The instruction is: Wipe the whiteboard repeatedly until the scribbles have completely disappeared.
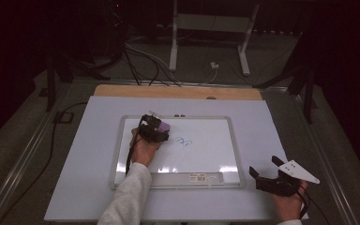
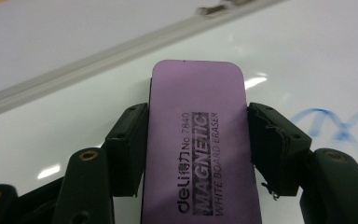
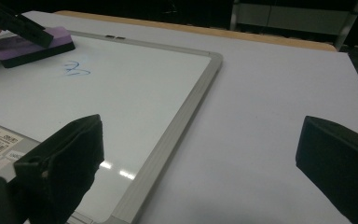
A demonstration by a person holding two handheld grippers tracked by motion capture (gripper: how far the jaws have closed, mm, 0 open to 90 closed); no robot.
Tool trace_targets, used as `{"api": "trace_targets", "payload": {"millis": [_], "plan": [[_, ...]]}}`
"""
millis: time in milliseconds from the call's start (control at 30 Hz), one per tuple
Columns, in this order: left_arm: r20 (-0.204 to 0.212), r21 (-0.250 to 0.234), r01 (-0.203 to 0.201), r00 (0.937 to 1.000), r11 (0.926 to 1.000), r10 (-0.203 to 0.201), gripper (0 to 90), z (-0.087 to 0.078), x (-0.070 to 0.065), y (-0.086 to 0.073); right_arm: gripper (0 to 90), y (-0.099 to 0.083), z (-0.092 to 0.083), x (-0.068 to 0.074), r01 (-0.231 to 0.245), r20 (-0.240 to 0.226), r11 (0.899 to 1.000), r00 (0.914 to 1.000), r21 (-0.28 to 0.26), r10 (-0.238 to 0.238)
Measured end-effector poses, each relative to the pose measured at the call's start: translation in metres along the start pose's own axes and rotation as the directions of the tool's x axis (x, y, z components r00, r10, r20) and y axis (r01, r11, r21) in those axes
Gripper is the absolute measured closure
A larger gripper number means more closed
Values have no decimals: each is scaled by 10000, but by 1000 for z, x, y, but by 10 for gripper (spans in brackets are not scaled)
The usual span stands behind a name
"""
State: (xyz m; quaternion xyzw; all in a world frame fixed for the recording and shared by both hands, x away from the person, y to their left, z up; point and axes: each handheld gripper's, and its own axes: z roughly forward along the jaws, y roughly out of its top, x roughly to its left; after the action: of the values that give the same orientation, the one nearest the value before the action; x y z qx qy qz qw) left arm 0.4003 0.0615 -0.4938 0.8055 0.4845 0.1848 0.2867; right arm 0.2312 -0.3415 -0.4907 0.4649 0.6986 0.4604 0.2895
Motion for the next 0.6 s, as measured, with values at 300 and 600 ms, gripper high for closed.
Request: {"api": "trace_targets", "payload": {"millis": [300,600], "plan": [[1155,-148,-1018,9880,9947,1028,420,0,-42,1,9,0,-1,0,4,15,10000,10000,-26,-4],[140,-100,-184,9997,9998,186,420,3,-17,2,9,0,-1,-1,-32,30,10000,10000,-23,32]]}}
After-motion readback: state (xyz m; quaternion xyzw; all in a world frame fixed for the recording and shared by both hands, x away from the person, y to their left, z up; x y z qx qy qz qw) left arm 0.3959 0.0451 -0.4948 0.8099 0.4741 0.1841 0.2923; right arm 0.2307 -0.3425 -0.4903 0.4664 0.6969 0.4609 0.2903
